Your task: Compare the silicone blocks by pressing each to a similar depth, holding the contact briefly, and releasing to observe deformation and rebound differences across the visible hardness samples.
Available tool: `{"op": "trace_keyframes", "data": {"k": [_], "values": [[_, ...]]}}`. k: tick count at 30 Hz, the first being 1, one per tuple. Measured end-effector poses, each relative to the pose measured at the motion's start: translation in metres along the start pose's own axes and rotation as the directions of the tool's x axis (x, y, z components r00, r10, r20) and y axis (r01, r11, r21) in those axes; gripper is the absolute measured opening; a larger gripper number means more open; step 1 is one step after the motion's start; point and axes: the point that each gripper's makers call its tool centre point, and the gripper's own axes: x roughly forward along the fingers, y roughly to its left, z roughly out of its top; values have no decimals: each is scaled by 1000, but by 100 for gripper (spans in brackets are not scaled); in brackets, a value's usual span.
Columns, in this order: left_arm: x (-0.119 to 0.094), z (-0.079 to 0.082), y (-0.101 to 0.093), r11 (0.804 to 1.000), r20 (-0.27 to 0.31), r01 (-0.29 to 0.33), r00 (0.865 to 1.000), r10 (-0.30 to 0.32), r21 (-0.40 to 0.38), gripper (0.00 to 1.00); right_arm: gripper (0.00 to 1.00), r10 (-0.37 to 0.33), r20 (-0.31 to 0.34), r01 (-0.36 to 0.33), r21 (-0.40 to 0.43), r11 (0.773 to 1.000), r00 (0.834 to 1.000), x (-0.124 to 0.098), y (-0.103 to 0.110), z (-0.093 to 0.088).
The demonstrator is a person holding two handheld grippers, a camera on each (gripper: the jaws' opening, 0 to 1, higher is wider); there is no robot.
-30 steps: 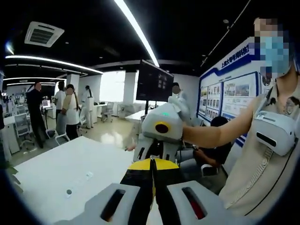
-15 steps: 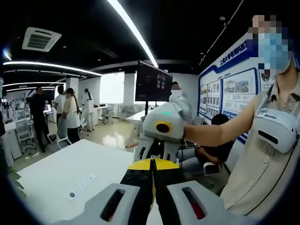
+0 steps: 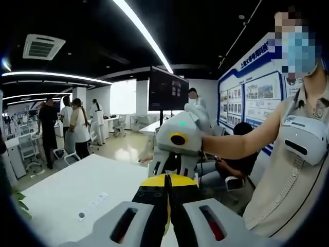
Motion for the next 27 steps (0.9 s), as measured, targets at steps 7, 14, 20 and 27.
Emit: {"op": "trace_keyframes", "data": {"k": [7,14,20,27], "values": [[1,-4,1,1000,-2,-19,1000,19,-17,0,11,-2,-23,2,-3,1000,1000,1,2,-5],[-1,-6,5,999,2,-24,1000,24,-29,0,14,-4,-36,3,-23,1000,999,4,2,-7],[-2,-8,4,999,6,-25,1000,26,-44,0,15,0,-37,-1,-36,999,999,6,-1,-8],[-3,-10,5,998,7,-24,1000,24,-53,0,17,26,-37,-26,2,1000,999,8,0,-9]]}}
